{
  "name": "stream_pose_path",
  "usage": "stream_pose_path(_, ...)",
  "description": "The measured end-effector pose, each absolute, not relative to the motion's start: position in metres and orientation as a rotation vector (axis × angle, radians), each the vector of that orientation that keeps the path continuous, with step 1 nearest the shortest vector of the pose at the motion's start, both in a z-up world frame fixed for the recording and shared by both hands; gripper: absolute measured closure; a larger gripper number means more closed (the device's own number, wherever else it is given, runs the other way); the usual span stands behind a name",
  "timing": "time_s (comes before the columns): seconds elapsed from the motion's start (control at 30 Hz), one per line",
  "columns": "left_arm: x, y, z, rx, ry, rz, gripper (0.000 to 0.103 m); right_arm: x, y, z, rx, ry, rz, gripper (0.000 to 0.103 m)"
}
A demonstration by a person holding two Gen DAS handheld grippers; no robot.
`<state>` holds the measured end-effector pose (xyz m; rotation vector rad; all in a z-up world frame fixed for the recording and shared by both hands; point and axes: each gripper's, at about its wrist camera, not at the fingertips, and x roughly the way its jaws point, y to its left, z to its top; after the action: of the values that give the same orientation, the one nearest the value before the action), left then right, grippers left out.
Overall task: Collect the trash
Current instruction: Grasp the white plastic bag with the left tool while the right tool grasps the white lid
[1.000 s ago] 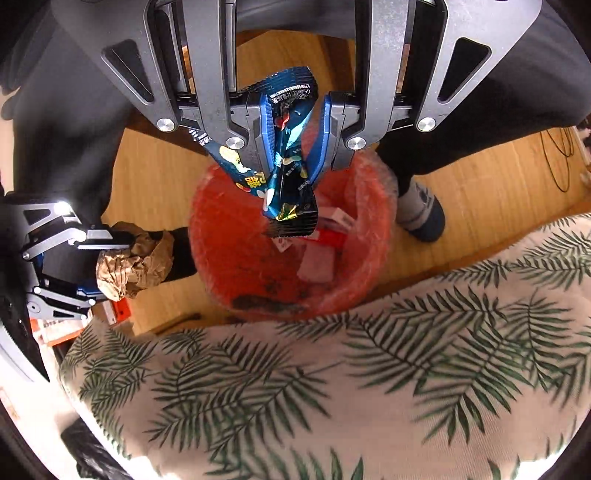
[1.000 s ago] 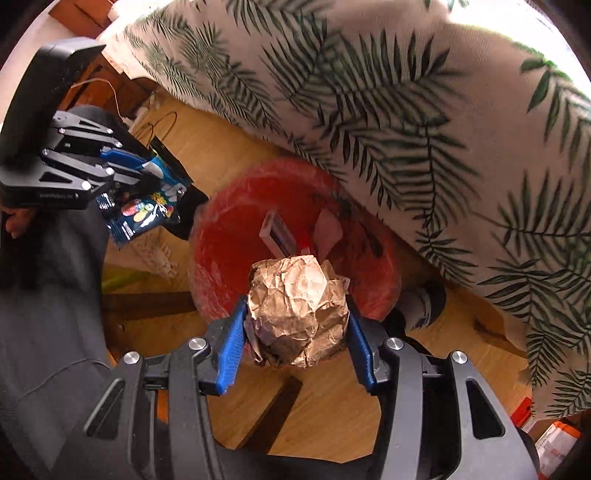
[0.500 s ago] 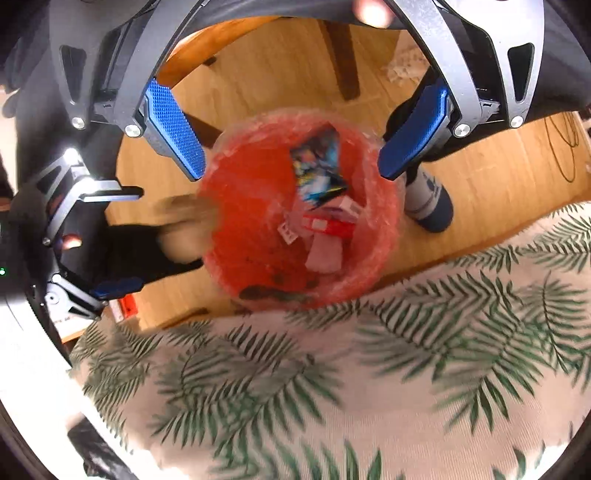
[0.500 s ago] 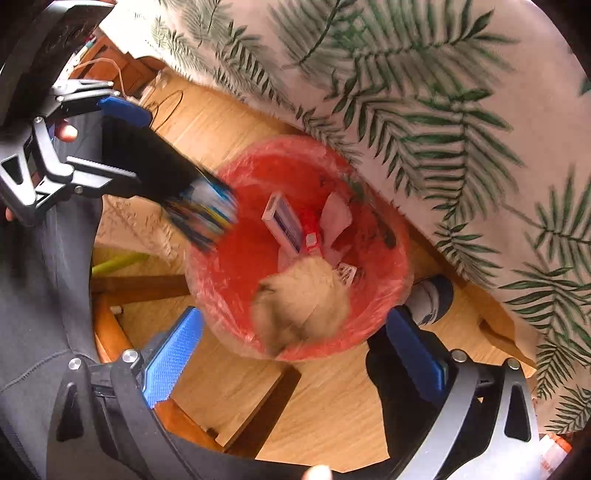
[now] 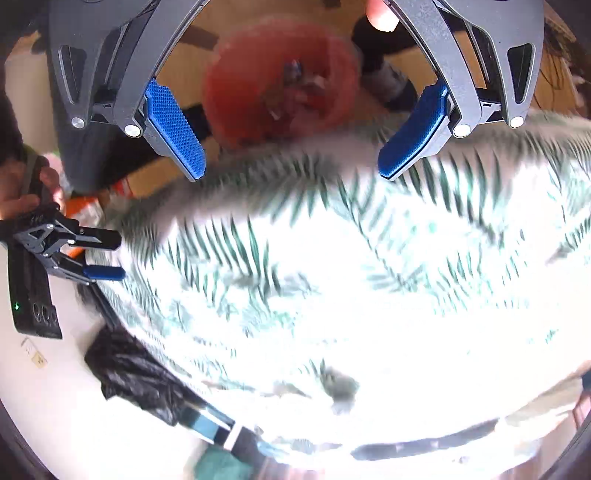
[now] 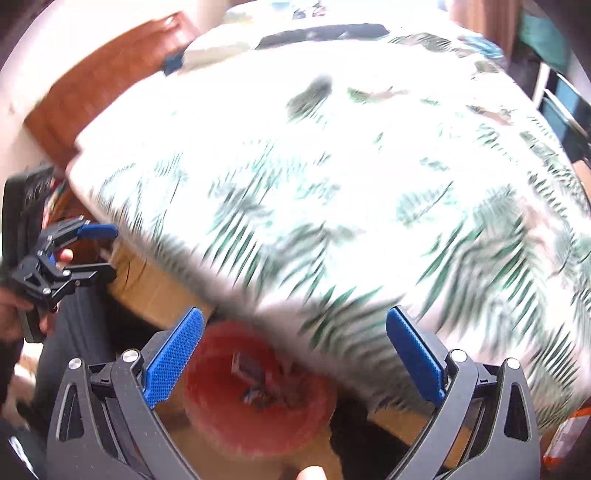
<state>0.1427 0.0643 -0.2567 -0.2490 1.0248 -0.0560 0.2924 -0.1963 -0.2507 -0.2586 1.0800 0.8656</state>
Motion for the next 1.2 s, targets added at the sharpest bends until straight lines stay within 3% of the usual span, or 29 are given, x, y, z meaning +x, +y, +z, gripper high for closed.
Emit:
stream_pose_path(0.43, 0.280, 0.114, -0.207, -0.138, 0.875, 0.040, 0.006, 0.429, -0.170, -0.214, -0.174, 0.954, 0.721, 0.005)
stream_pose_path(1.2, 0.465, 0.144, -0.246, -0.124, 0.821, 0.013, 0.006, 0.589, -0.079, -0.244, -0.200, 0.915, 0.650, 0.005)
